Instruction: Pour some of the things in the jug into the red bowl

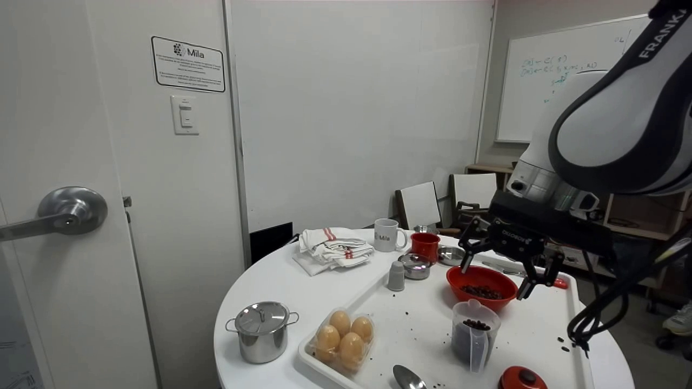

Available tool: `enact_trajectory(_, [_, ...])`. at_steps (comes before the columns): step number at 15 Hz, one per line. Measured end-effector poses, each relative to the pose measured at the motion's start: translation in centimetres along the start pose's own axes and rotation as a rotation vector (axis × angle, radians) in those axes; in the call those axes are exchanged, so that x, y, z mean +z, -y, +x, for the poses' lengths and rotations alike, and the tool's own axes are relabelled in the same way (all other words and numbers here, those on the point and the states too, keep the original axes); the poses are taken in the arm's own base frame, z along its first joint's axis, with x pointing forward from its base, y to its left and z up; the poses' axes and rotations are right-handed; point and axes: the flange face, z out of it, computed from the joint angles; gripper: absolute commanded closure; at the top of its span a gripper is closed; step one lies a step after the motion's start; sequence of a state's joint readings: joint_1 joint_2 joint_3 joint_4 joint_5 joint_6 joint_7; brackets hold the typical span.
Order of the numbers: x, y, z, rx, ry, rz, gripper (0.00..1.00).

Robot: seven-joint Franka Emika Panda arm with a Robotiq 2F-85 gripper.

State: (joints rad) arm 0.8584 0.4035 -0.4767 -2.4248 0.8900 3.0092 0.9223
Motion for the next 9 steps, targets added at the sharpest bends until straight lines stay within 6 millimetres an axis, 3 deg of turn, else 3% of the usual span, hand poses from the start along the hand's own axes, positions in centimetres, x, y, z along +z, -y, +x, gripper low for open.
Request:
enact_trajectory(4, [1.6, 2.0, -1.5, -0.02, 0.03, -0.017, 0.0])
enact_trajectory(9, [5.5, 2.3, -0.9, 0.007, 0.042, -0.118, 0.0])
